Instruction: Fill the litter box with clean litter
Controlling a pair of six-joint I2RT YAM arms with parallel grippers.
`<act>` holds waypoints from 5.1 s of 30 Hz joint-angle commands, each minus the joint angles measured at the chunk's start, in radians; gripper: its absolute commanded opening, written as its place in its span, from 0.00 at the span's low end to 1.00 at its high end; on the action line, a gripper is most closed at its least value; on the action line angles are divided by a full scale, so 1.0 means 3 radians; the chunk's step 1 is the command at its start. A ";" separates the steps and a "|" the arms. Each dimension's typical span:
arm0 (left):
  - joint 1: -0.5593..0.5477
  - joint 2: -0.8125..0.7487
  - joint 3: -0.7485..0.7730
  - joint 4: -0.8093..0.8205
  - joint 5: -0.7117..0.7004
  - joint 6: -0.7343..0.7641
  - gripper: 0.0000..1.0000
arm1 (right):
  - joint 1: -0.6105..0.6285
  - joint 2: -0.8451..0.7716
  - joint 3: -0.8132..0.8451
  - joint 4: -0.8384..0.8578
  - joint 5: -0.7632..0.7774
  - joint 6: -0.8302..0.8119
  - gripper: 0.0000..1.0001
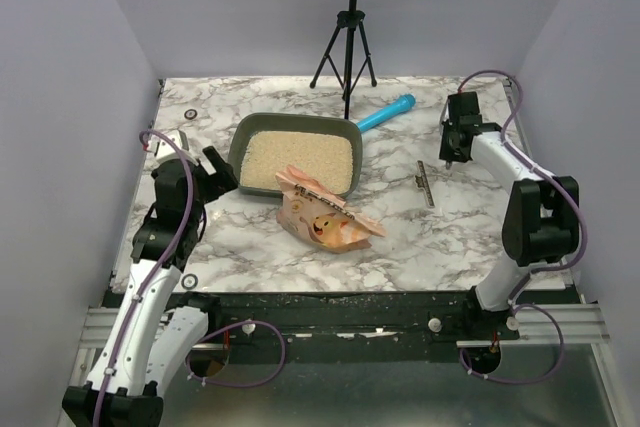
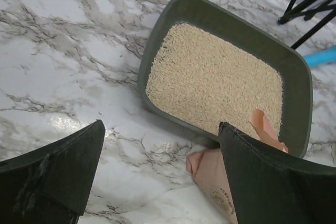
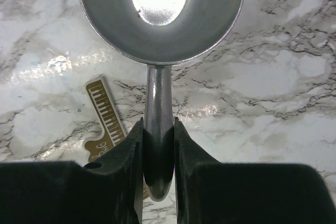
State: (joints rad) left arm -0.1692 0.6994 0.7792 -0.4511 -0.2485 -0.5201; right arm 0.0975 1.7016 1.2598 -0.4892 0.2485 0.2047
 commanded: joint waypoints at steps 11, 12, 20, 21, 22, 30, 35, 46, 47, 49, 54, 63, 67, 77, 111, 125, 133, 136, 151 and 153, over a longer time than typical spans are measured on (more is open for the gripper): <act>0.0022 0.0491 0.0108 0.0118 0.0690 0.0067 0.96 | -0.0095 0.0423 -0.0012 0.0138 -0.0046 0.0080 0.23; 0.0022 0.0516 0.0108 0.0133 0.0716 0.0062 0.96 | -0.0095 0.0433 -0.0012 0.0133 -0.0061 0.0085 0.24; 0.0022 0.0690 0.0087 0.0266 0.0921 0.0052 0.96 | -0.0095 0.0449 -0.0047 0.0143 -0.0118 0.0120 0.52; 0.0022 0.0716 0.0087 0.0261 0.0931 0.0052 0.96 | -0.0095 0.0439 -0.0047 0.0143 -0.0123 0.0121 0.55; 0.0022 0.0741 0.0092 0.0256 0.0931 0.0052 0.95 | -0.0095 0.0428 -0.0047 0.0143 -0.0133 0.0126 0.58; 0.0022 0.0884 0.0404 0.0154 0.0931 0.0016 0.95 | -0.0039 -0.0087 -0.0042 0.0112 -0.0337 0.0121 0.64; 0.0022 0.1155 0.0680 0.0169 0.1124 0.0077 0.95 | 0.0334 -0.0507 -0.0007 0.0051 -0.0659 0.0080 0.65; 0.0022 0.2172 0.1166 0.0455 0.2698 0.0195 0.95 | 0.1055 -0.1305 -0.0313 0.0087 -0.1181 0.0208 0.67; 0.0017 0.2264 0.1207 0.0471 0.2831 0.0174 0.95 | 0.1096 -0.1346 -0.0334 0.0061 -0.1207 0.0208 0.68; 0.0017 0.2418 0.1314 0.0390 0.3042 0.0189 0.94 | 0.1168 -0.1432 -0.0405 0.0066 -0.1237 0.0202 0.68; -0.0024 0.2613 0.1402 0.0133 0.3216 0.0307 0.93 | 0.1286 -0.1581 -0.0691 0.0163 -0.1217 0.0218 0.68; -0.0290 0.2639 0.1325 -0.0194 0.3150 0.0537 0.91 | 0.1316 -0.1704 -0.0968 0.0301 -0.1207 0.0208 0.68; -0.0372 0.2593 0.1192 -0.0118 0.3287 0.0558 0.91 | 0.1327 -0.1750 -0.0988 0.0327 -0.1232 0.0213 0.69; -0.0372 0.2368 0.0819 0.0547 0.3820 0.0456 0.71 | 0.1362 -0.1878 -0.1101 0.0378 -0.1273 0.0202 0.69; -0.0367 0.1325 0.0527 0.0548 0.1483 0.0553 0.77 | 0.1557 -0.0866 -0.1004 0.1364 -0.2434 0.0969 0.78; -0.0362 0.1319 0.0583 0.0450 0.1544 0.0548 0.77 | 0.1731 -0.0390 -0.0906 0.1901 -0.2894 0.1623 0.81; -0.0362 0.1299 0.0568 0.0455 0.1611 0.0537 0.77 | 0.1766 -0.0318 -0.0963 0.2351 -0.3124 0.1997 0.65; -0.0362 0.1284 0.0563 0.0466 0.1611 0.0542 0.77 | 0.1772 -0.0333 -0.0958 0.2444 -0.3180 0.2038 0.51; -0.0362 0.1339 0.0537 0.0440 0.1661 0.0461 0.78 | 0.1797 -0.0855 -0.0886 0.1519 -0.2225 0.1384 0.68; -0.0362 0.1452 0.0588 0.0349 0.1764 0.0395 0.79 | 0.1797 -0.0932 -0.0952 0.1442 -0.2082 0.1317 0.70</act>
State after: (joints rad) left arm -0.2779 1.0977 0.9253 -0.3096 0.2310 -0.3679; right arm 0.6292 1.4857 0.9787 0.0483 -0.5205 0.6788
